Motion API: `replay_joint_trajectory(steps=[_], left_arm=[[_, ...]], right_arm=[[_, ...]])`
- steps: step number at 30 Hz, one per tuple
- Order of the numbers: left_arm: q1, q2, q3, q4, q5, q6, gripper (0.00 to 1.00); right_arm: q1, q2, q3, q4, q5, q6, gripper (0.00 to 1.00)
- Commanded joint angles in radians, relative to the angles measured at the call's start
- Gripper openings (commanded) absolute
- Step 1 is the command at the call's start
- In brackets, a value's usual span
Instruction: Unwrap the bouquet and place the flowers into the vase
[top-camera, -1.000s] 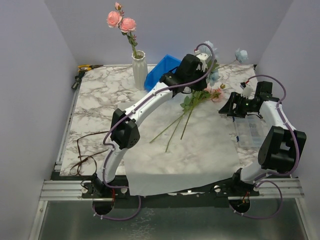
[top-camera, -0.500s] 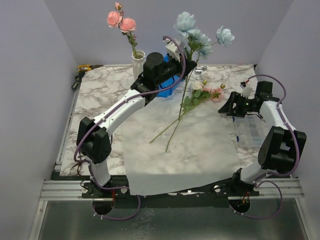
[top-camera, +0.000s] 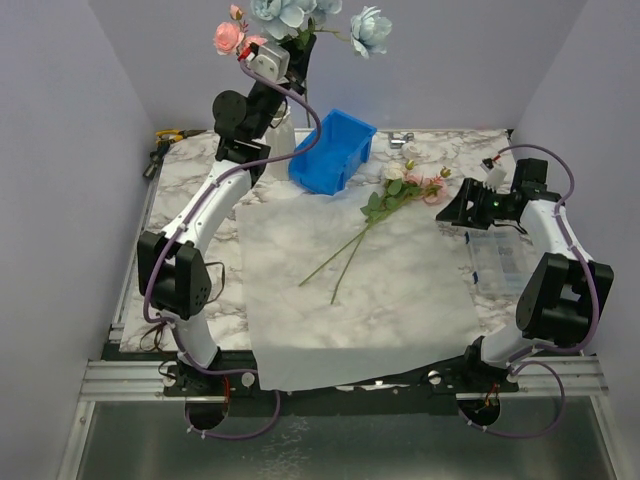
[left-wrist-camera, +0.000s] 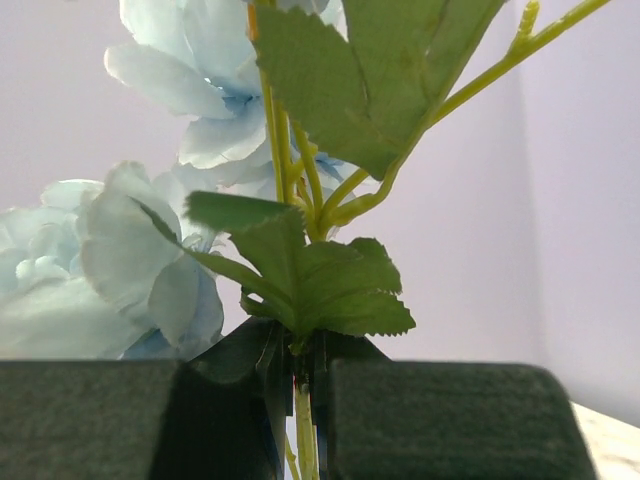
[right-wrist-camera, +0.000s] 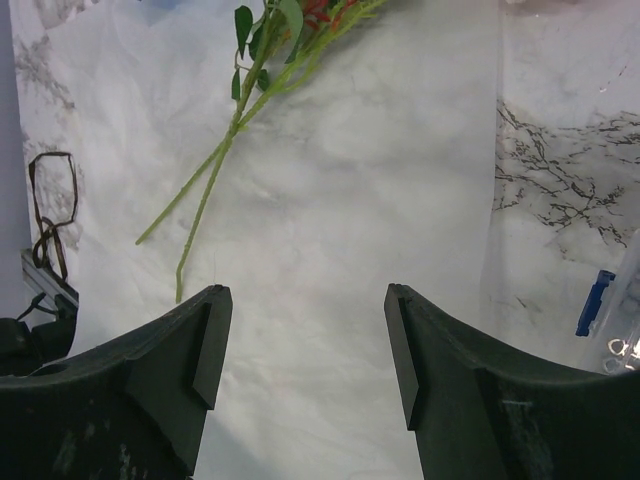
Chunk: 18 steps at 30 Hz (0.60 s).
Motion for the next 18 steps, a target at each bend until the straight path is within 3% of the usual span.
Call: replay_joint_trajectory(steps=[1,8,18], left_arm=[[0.039,0.072,0.114,0.153,-0.056,0.12,0.0],[0.105,0.139,0.21,0.161,-0.09,0.092,0.0],[0.144,0.146,0.129,0.152,-0.117,0.042,0.0]], right_arm=[[-0.005,0.008,0.035,0.01,-0.024,0.0,0.72],[-0.005,0.018,0.041,0.006,-0.017,0.002,0.72],[-0.005,0.039,0.052,0.004,-0.017,0.008,0.72]])
